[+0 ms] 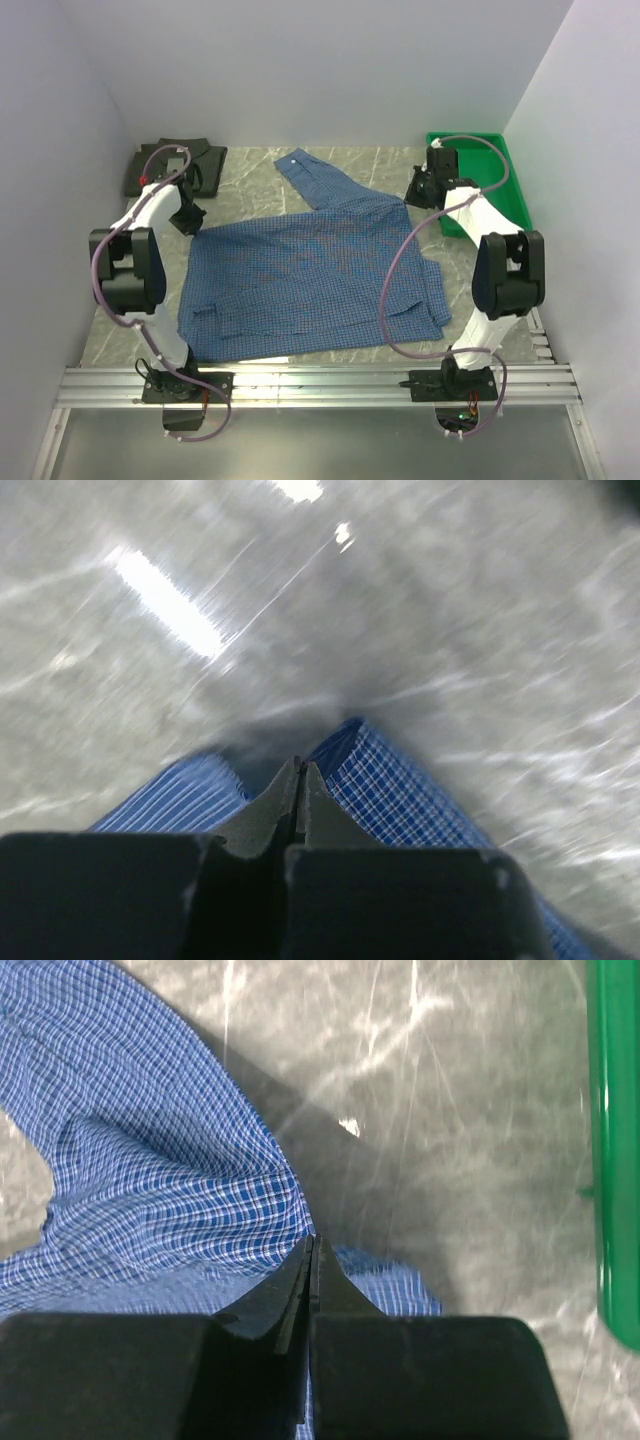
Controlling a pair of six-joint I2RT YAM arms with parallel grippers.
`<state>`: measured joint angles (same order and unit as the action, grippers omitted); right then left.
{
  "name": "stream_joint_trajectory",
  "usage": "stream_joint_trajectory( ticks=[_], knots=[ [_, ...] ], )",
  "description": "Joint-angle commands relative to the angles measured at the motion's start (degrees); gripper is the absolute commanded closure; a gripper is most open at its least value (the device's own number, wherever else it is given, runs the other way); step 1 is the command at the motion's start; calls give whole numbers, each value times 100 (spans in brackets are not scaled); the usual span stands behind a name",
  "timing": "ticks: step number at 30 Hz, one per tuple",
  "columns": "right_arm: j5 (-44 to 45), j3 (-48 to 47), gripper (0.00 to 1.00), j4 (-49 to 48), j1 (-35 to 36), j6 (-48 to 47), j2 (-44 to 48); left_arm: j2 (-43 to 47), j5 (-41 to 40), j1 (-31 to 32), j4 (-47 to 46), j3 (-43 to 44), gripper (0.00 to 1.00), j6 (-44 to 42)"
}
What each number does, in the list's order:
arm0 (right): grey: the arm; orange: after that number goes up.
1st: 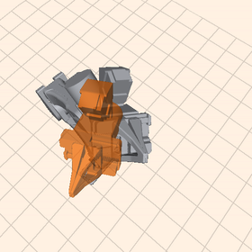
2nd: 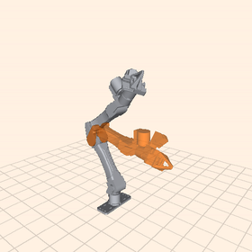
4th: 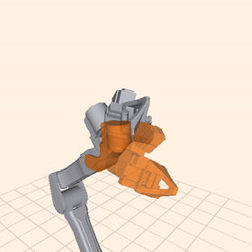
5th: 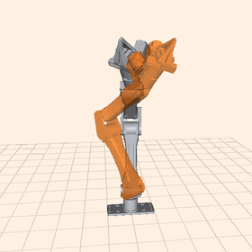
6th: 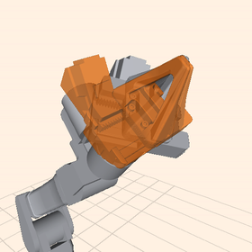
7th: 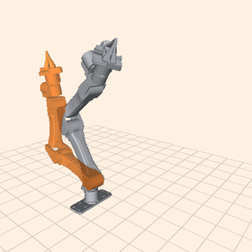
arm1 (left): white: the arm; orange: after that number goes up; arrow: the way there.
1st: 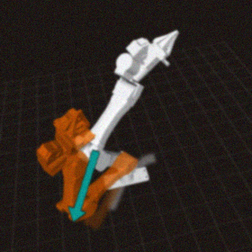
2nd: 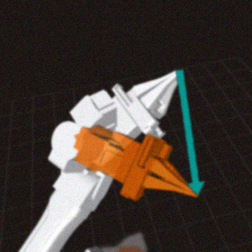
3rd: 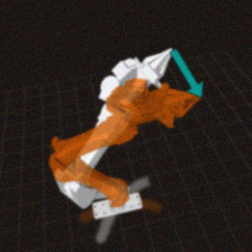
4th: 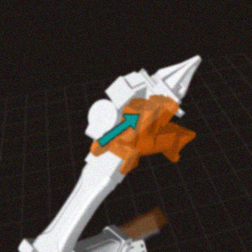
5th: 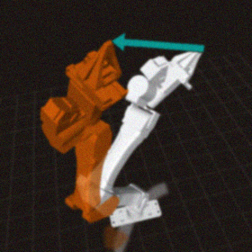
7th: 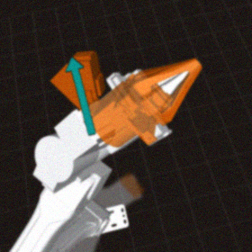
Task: Fold and stack the long sleeve shirts
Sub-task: Fold the shirt
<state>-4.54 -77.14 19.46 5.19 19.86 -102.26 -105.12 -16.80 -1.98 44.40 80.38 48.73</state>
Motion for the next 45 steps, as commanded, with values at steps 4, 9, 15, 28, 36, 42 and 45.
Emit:
stream_joint_trajectory(
  ticks=[4,9,15,28,36,42,45],
  knots=[
    [14,919,100,-434,-62,457,961,1001,-96,-31,-160,-961,99,-144],
    [-92,1762,100,-672,-62,879,1768,1617,-78,-22,-300,-1542,100,-294],
    [-4,2554,100,-611,-53,1046,2622,2250,-140,-22,-432,-2376,99,-399],
    [304,3856,100,-268,-62,1301,3704,2550,273,-22,-705,-3538,95,-83],
    [304,4163,100,-57,-53,1486,4011,2566,221,-22,-688,-3565,90,-4],
    [444,4216,100,198,-53,1407,4258,3102,194,-22,-652,-3520,82,-74],
    [445,4234,96,374,-53,1416,4284,3357,317,-22,-573,-3695,73,-92]
  ],
)
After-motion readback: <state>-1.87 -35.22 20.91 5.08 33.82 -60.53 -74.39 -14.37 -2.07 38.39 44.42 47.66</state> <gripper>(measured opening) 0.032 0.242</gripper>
